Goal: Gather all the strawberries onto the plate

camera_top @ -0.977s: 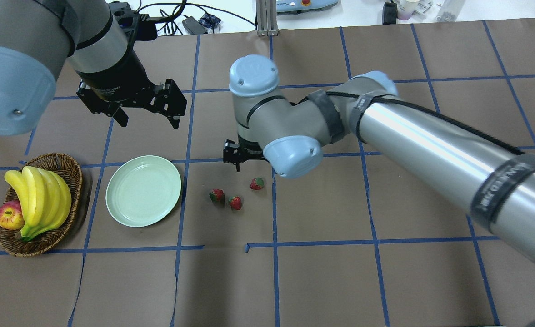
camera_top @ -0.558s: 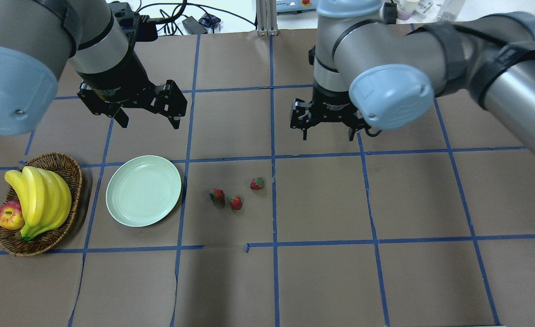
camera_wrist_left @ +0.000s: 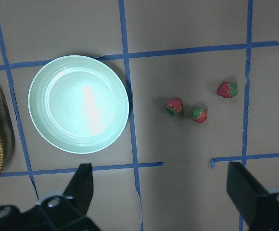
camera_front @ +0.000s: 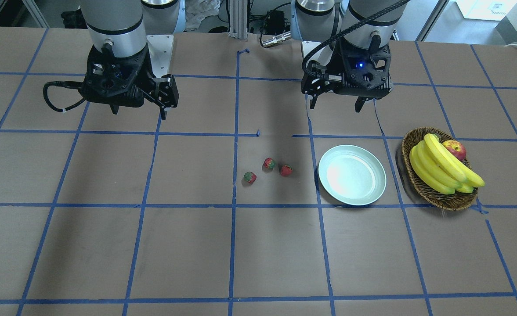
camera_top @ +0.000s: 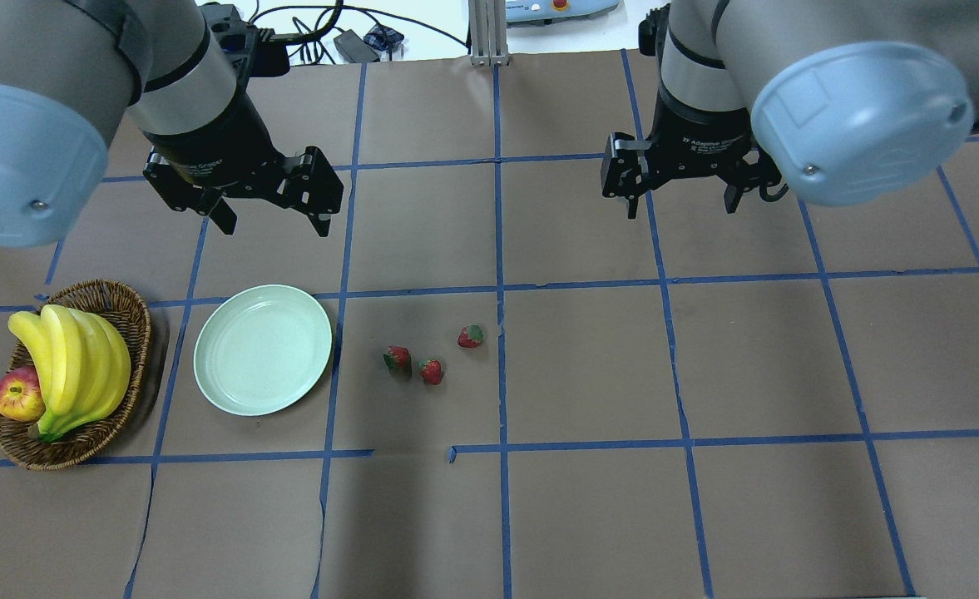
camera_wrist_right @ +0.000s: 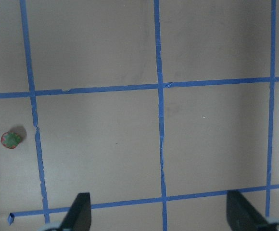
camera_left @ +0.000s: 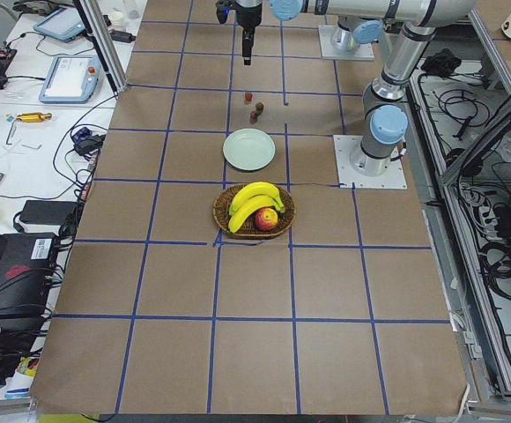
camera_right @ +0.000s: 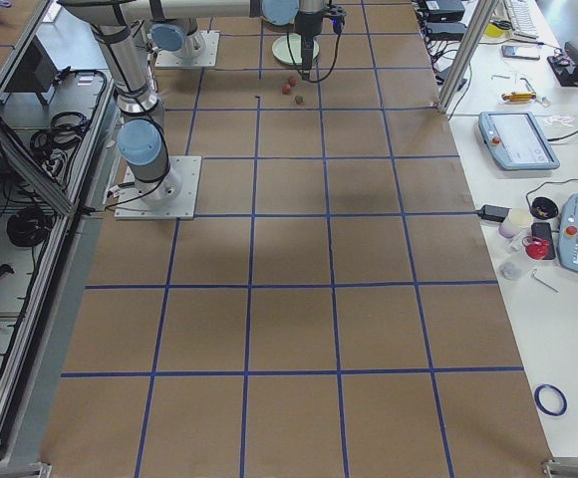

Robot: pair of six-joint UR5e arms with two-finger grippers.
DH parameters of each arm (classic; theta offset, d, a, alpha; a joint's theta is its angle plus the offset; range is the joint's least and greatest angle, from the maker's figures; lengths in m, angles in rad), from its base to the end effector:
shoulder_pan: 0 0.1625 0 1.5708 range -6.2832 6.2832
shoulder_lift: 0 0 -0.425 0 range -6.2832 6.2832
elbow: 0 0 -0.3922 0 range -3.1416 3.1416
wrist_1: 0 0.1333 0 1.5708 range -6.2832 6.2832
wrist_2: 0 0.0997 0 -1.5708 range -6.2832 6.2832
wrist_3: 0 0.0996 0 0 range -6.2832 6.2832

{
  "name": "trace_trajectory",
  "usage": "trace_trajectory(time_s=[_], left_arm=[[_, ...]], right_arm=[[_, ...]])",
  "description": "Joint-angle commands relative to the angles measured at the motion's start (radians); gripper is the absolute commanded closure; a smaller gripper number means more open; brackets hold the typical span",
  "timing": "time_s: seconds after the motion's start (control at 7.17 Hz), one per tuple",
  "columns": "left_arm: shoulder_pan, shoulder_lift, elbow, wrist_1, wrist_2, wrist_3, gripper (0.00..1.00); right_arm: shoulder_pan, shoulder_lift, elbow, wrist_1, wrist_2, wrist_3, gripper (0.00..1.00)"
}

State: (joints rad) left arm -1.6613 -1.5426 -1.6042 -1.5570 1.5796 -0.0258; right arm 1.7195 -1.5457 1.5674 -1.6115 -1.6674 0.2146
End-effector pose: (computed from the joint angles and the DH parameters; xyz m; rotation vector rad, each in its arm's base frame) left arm -0.1753 -0.4668 0.4866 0.1013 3.1316 -0.0142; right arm 0.1970 -0.4804 0.4816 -0.1019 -3.0478 0.0551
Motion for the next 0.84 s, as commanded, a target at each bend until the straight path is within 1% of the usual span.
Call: trace_trajectory(time_s=[0.0, 0.14, 0.28, 0.42, 0.56, 0.7], left_arm=[[0.0, 0.001, 0.0, 0.0, 0.0, 0.0, 0.0], [0.0, -0.001, -0.002, 0.0, 0.0, -0.002, 0.0], [0.0, 0.001, -0.002, 0.0, 0.0, 0.0, 0.0], [0.0, 0.001, 0.0, 0.0, 0.0, 0.0, 0.0], [0.0, -0.001, -0.002, 0.0, 0.0, -0.002, 0.0], [0.0, -0.001, -0.002, 0.0, 0.0, -0.002, 0.0]], right_arm=[[-0.095, -0.036, -0.029, 0.018, 0.106, -0.03, 0.0], [-0.101, -0.051, -0.032, 0.097, 0.126, -0.034, 0.0], [-0.101, -0.056, -0.041, 0.137, 0.183, -0.032, 0.0], [-0.094, -0.056, -0.049, 0.122, 0.198, -0.038, 0.0], [-0.093, -0.056, -0.032, 0.046, 0.134, -0.04, 0.0], [-0.093, -0.054, -0.03, 0.029, 0.114, -0.09, 0.0]])
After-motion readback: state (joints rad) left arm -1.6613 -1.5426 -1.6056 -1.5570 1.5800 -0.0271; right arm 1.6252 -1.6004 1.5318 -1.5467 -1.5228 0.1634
